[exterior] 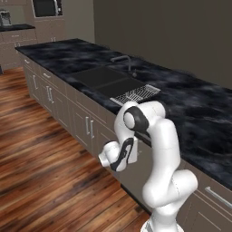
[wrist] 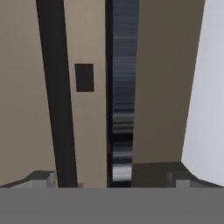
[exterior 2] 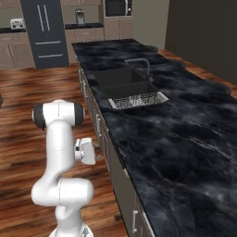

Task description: Open the dishwasher door and pull out the top rack.

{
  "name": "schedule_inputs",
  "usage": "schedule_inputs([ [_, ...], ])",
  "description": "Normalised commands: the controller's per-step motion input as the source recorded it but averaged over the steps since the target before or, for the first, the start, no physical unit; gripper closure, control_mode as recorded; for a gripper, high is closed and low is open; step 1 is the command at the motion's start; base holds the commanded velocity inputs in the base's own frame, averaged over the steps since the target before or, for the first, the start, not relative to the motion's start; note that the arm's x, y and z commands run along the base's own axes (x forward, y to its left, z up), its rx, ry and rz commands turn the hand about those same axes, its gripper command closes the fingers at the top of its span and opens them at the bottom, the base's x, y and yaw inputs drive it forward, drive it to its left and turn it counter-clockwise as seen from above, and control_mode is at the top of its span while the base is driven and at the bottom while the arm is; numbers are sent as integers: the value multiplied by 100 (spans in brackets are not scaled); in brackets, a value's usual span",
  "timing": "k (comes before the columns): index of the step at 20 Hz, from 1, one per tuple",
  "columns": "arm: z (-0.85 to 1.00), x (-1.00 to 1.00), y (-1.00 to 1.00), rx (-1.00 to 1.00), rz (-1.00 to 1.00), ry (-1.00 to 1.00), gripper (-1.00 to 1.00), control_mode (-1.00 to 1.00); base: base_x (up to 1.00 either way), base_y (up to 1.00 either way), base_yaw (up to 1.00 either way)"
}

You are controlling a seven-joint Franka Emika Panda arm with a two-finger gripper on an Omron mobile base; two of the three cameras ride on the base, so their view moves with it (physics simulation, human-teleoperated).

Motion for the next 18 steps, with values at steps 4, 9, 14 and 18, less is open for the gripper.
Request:
schedule_inputs([
  [4,-10,7,-16,0,-2,0,-100,-100,0,0,0],
  [9,-10,2,-14,-1,-1,0,-100,-100,0,0,0],
  [14,-1,0,-11,-2,0,0,-100,-100,0,0,0],
  [18,0,0,-9,-3,0,0,-100,-100,0,0,0],
])
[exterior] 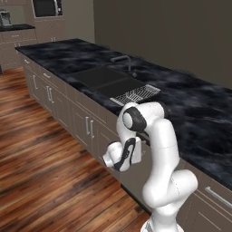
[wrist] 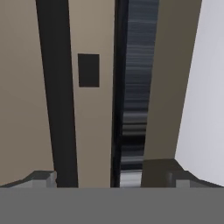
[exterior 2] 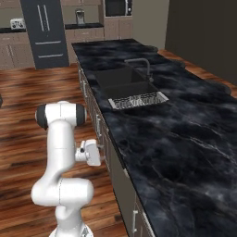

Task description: Open the dishwasher door and pull out the top rack.

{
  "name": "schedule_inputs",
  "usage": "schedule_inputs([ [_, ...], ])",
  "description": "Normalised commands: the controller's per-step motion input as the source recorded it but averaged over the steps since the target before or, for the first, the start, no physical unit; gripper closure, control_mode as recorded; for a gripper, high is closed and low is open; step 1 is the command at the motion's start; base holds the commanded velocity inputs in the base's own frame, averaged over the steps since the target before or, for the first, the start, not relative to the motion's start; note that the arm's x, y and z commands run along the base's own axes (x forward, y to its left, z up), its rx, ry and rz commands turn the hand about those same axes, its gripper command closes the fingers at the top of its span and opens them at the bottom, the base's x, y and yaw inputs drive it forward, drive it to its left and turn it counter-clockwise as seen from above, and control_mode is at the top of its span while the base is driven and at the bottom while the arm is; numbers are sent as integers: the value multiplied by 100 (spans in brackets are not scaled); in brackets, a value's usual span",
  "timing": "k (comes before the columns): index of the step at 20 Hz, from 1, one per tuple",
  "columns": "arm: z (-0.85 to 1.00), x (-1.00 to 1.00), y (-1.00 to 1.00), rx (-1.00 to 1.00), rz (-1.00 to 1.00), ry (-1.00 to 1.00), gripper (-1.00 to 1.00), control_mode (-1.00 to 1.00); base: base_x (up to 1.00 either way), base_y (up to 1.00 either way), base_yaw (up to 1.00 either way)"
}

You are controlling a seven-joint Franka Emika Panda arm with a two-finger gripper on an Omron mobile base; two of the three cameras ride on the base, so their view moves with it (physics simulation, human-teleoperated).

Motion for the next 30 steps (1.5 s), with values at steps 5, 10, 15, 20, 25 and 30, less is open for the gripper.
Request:
schedule_inputs([
  [5,0,0,-10,-1,0,0,-100,-100,0,0,0],
  [10,0,0,-11,0,0,-1,-100,-100,0,0,0],
  [15,0,0,-12,0,0,-2,-100,-100,0,0,0],
  [20,0,0,-10,0,0,-2,-100,-100,0,0,0],
  [25,0,2,-11,0,0,-1,-100,-100,0,0,0],
  [30,-1,3,-10,0,0,-1,-100,-100,0,0,0],
])
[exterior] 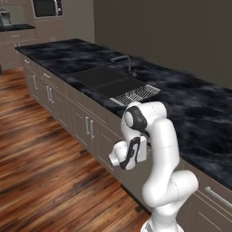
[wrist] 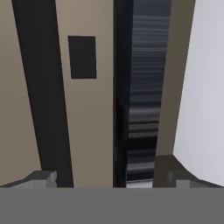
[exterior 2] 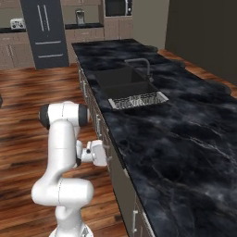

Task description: Open the dishwasher door and pull out the top rack.

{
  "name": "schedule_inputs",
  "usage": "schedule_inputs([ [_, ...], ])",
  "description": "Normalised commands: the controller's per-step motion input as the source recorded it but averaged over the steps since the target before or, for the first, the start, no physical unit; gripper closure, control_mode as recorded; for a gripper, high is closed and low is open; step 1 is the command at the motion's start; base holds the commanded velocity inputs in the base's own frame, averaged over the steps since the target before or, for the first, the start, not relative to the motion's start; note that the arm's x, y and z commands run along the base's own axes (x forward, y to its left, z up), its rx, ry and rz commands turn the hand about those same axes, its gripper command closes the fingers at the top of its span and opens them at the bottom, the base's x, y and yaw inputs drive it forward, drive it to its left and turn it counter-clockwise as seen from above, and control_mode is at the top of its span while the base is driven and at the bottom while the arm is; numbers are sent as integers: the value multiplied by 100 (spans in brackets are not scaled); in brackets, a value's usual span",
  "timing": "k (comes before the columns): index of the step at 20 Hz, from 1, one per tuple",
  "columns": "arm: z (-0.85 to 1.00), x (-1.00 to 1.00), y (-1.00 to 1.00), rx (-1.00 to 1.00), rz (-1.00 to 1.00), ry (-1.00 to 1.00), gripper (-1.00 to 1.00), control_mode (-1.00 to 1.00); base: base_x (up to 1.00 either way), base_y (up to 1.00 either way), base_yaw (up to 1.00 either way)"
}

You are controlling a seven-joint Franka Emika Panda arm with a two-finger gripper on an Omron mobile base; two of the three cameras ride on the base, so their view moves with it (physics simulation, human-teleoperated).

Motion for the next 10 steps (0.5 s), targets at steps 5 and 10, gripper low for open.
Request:
schedule_inputs([
  [5,-5,4,-10,0,0,0,-100,-100,0,0,0],
  [10,-11,9,-10,0,0,0,-100,-100,0,0,0],
])
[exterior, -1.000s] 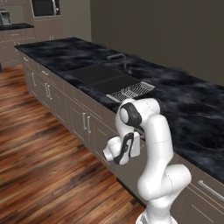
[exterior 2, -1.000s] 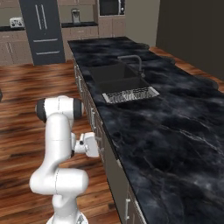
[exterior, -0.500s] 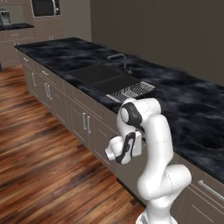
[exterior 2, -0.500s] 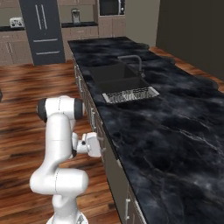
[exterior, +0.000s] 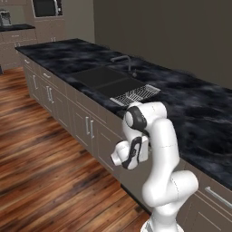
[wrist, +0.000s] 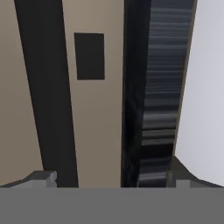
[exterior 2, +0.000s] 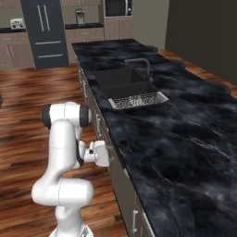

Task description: Open the dishwasher door and pull out the top rack.

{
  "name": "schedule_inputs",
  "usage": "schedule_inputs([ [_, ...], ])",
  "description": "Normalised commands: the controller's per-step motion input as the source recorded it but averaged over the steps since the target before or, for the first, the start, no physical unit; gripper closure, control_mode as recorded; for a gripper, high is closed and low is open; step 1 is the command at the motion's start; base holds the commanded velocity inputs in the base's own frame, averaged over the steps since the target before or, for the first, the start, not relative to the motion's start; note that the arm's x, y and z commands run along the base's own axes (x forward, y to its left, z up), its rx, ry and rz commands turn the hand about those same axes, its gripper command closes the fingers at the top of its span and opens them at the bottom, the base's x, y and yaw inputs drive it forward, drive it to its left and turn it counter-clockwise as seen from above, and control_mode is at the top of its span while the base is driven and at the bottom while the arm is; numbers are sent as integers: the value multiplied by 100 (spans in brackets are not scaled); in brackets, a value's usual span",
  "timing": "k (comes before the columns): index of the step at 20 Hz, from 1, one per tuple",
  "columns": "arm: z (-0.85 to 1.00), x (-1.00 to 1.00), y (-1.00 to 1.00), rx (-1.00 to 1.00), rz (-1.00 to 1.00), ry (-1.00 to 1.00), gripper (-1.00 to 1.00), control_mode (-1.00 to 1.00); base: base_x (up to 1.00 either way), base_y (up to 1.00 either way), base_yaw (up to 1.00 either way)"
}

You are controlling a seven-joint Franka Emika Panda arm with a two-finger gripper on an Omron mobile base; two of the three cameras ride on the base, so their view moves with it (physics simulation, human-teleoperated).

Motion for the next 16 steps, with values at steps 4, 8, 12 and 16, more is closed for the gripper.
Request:
schedule_inputs([
  [4,-13,9,-11,0,0,0,-100,-100,0,0,0],
  [8,-16,8,-11,0,0,0,-100,-100,0,0,0],
  [12,-23,9,-9,0,0,0,-100,-100,0,0,0],
  [16,-25,9,-7,0,0,0,-100,-100,0,0,0],
])
